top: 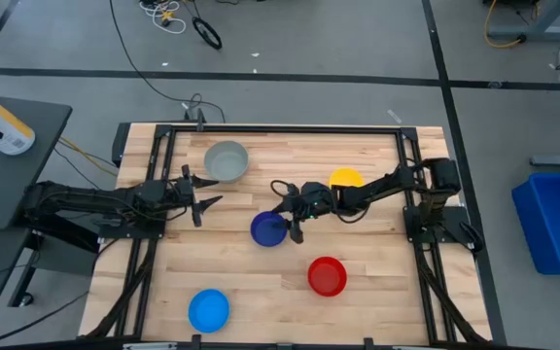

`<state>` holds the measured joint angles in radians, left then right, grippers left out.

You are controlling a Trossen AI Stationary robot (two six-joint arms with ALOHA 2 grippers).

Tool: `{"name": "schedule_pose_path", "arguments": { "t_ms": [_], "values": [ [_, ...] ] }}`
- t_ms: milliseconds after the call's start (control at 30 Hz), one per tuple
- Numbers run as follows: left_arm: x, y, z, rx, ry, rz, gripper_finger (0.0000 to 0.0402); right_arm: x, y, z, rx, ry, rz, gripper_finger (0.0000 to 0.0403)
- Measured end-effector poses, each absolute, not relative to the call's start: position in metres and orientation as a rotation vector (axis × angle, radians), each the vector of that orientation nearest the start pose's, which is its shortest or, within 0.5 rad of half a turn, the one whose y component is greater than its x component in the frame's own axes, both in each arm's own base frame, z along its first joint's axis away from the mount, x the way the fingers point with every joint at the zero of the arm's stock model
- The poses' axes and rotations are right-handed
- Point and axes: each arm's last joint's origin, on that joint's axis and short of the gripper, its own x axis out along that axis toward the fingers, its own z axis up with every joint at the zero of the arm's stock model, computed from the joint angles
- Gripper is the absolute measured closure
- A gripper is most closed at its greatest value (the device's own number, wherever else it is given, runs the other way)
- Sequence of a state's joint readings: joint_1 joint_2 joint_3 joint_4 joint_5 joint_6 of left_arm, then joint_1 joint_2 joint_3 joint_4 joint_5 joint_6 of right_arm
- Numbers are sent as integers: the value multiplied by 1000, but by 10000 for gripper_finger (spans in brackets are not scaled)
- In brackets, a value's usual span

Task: Nest bowls inside each other
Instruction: Stack the blue bowl on the gray bowl

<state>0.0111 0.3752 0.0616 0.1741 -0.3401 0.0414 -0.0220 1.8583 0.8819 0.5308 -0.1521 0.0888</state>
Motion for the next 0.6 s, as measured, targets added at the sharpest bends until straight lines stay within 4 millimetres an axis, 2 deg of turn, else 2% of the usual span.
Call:
{"name": "schedule_pose_path", "arguments": {
  "t_ms": [267,600],
  "values": [
    [120,11,169,67,146,336,174,366,-18,142,140,498,37,186],
    [120,11,169,67,146,336,174,363,-25,139,151,540,15,192]
  ]
}}
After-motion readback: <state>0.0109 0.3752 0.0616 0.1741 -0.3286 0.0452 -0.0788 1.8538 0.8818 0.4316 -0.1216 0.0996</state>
